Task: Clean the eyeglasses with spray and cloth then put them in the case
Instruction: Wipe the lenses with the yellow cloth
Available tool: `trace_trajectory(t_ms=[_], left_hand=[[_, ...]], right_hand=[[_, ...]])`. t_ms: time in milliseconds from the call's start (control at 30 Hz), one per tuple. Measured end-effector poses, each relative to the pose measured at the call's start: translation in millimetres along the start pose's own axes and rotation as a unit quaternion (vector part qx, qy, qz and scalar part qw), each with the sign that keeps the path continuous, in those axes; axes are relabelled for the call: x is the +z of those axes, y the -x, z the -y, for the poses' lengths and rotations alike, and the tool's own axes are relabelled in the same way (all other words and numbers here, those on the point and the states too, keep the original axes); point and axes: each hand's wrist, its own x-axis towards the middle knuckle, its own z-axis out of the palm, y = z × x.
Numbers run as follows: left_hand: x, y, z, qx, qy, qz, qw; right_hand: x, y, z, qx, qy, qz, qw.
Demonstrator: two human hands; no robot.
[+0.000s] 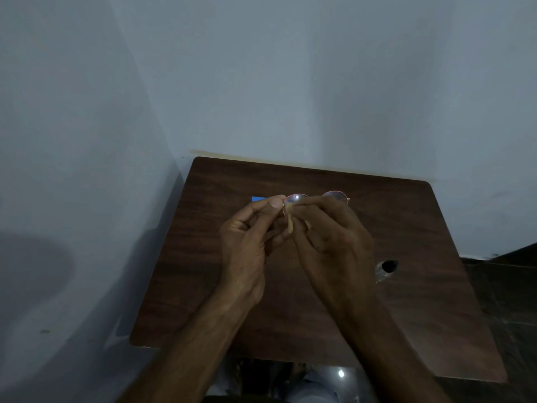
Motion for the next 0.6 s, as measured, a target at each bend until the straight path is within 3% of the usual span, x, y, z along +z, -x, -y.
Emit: trace_trajectory(t_ms=[600], left_hand=[[0,15,-13,0.015,0.012,0.026,0.999]], right_hand=[[-11,-18,10,-0.022,0.001,-0.009,1.0]])
